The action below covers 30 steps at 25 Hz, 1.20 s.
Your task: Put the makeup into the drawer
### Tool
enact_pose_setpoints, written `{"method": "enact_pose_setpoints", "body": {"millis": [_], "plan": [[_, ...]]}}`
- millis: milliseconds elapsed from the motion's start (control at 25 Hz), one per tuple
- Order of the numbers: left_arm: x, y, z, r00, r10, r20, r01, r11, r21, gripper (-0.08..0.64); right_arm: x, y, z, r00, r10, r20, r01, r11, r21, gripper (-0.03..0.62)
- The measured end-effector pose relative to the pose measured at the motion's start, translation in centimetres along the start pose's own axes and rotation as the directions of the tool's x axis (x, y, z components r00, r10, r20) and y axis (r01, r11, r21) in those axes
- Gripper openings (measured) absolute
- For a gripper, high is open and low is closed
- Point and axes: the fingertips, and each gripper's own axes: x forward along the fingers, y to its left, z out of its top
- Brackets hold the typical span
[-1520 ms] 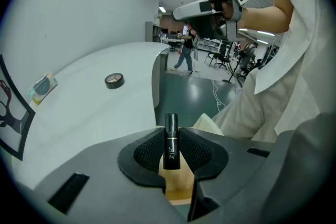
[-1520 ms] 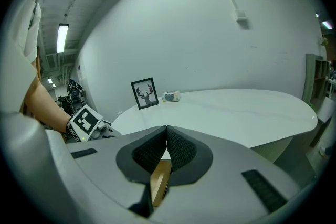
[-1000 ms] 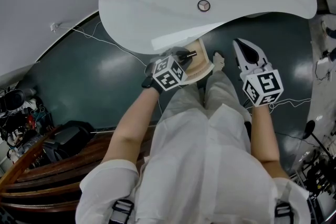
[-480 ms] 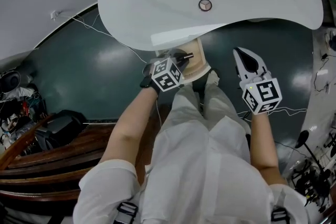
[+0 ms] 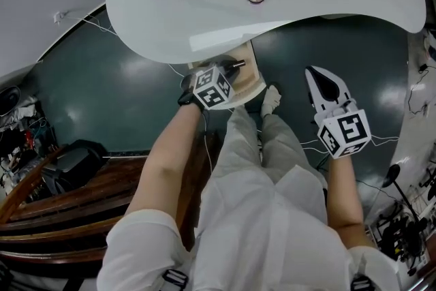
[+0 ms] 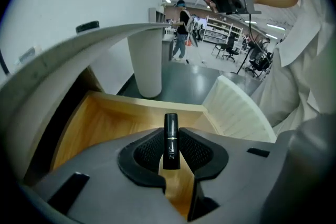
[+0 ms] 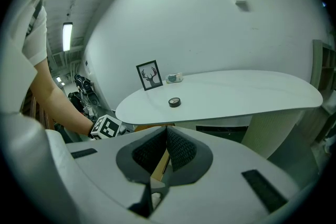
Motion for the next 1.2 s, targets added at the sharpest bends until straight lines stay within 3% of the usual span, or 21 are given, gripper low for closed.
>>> {"method": "enact_pose_setpoints", "body": {"millis": [360,720,960,1200], "plan": [[4.7,2.6,-3.2,0.999,0.005,-0.033,-0.005,1.000,-0.015,0.095,0.9,-0.4,-2.9,0.999,-0.001,-0.034,0.001,1.000,0.018,0.009],[8.0,3.2,-4.0,0.998,-0.014,-0.056,0.018,0.998,0.059,0.097,1.7,-1.1,-4.6,0.998,0.002,-0.058,0.000,1.000,0.030,0.009],[9.3,2.3,-4.7,0.995,-0.041,-0.088,0.047,0.997,0.065,0.097,1.9,-1.4,-5.0,0.998,-0.003,-0.065,0.005,0.999,0.035,0.009],[9.0,1.8,-4.6,0.994,-0.062,-0.095,0.064,0.998,0.014,0.150,1.2,-1.1,-5.3,0.998,-0.003,-0.063,0.005,0.999,0.035,0.009]]}}
